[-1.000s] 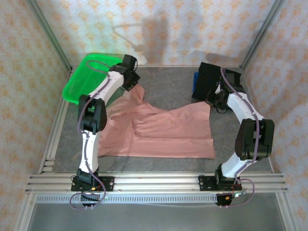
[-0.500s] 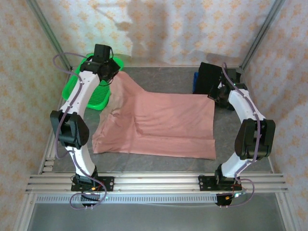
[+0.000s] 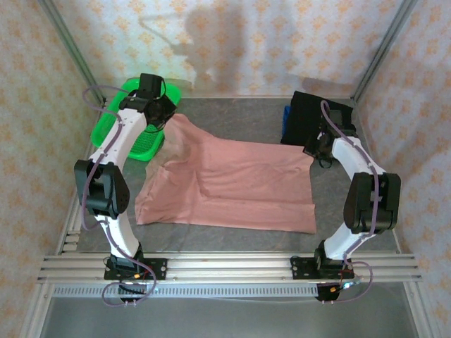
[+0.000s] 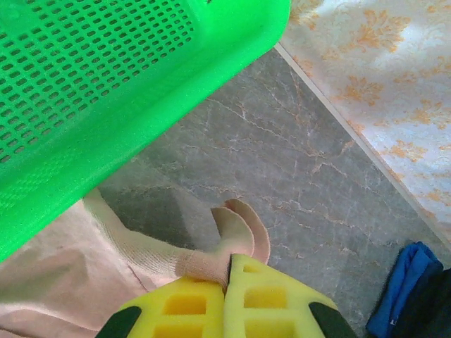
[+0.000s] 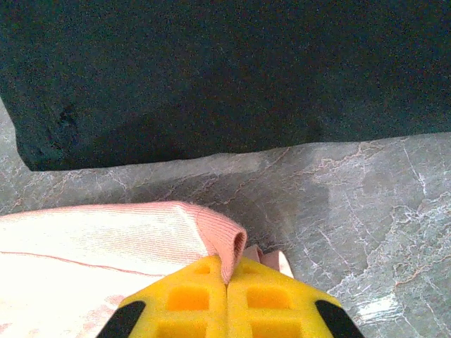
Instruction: Fold and stack the t-shirts
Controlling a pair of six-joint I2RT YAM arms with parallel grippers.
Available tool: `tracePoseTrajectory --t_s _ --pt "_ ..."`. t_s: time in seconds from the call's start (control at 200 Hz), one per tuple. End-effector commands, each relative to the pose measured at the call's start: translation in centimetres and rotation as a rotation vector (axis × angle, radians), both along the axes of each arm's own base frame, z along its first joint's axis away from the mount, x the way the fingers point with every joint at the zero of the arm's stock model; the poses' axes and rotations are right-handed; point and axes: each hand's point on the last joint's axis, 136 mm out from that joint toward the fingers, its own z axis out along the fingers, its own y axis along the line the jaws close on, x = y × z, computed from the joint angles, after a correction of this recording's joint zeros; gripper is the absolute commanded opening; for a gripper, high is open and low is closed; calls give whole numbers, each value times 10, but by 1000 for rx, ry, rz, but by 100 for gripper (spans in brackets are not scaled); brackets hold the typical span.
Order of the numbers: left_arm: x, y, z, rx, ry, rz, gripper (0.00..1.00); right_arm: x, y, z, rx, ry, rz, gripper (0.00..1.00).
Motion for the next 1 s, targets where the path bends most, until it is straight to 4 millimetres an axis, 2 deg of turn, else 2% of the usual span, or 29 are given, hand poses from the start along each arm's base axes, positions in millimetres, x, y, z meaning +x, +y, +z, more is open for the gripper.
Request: tracePoseTrajectory --t_s 0.0,0.19,0.27,0.37,0.445,0.515,0.716,0.996 --pt "-3 -2 28 3 -77 -31 0 1 -6 14 -11 -66 -31 0" --pt "-17 -3 48 -25 -108 -51 0 1 -2 48 13 -182 -38 0" --pt "-31 0 56 -39 -113 -49 0 -7 -1 59 20 -212 -38 0" --pt "-54 11 56 -42 -105 -34 0 -21 0 62 29 -205 -46 0" --pt "-72 21 54 -47 -99 -16 0 -32 1 57 40 -193 -57 0" --pt "-87 29 44 -51 -77 1 0 -42 2 50 47 -171 -69 0" --pt "-133 32 10 -61 -5 1 0 -73 3 22 75 -71 -118 0" --pt "-198 41 -28 -55 77 64 0 -106 2 -1 100 20 -210 0"
